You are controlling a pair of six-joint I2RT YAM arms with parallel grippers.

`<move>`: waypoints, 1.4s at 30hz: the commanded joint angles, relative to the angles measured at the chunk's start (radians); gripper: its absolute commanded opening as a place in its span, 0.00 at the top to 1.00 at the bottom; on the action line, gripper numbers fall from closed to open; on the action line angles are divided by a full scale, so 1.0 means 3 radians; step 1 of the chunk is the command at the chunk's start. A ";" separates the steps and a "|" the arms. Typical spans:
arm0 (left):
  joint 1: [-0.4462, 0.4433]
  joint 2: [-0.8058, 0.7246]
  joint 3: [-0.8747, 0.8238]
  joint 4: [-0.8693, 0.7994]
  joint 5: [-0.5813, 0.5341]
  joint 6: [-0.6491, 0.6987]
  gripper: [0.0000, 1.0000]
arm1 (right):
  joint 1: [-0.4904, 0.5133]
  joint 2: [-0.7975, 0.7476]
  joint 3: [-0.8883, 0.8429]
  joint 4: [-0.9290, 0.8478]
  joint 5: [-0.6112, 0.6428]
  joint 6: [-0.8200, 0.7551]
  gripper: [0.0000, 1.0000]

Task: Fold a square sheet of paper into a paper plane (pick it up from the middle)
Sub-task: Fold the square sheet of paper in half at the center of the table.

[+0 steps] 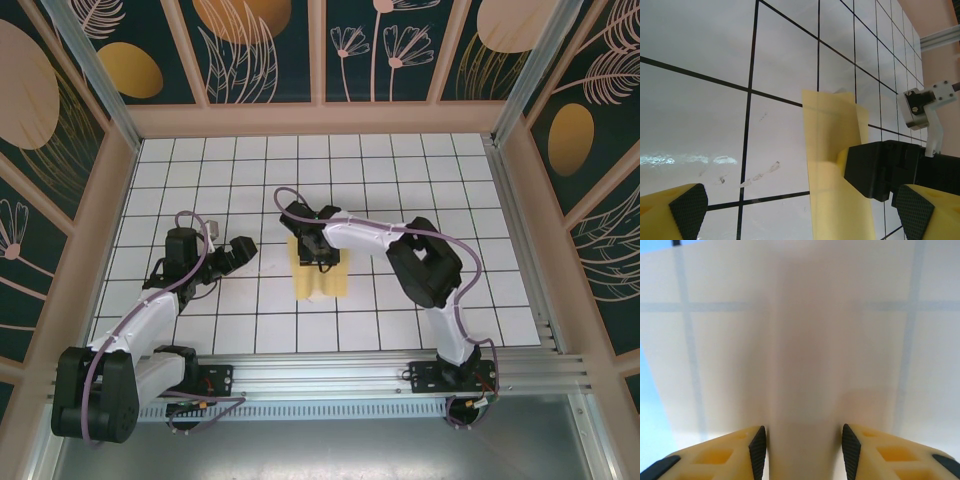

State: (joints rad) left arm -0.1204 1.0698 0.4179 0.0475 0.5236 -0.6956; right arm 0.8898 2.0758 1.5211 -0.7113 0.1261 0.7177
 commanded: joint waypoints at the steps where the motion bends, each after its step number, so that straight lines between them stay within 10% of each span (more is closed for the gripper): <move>1: -0.0023 -0.0052 0.0109 -0.0053 0.0051 0.0032 0.01 | -0.0010 -0.0344 -0.0080 0.0122 -0.0134 0.0035 0.55; 24: -0.0148 -0.0167 0.0149 0.0049 0.0304 -0.0070 0.03 | -0.0449 -0.1297 -0.1688 0.1770 -0.0928 0.0326 0.50; 42: -0.0750 0.0286 0.0467 0.0059 -0.0052 -0.0082 0.35 | -0.0716 -0.1655 -0.2212 0.1709 -0.0885 0.0199 0.38</move>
State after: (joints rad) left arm -0.3233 1.1275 0.5251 0.0566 0.5381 -0.7261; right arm 0.6811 1.5845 0.8841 -0.2047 -0.1329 0.7910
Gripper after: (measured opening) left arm 0.659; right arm 0.624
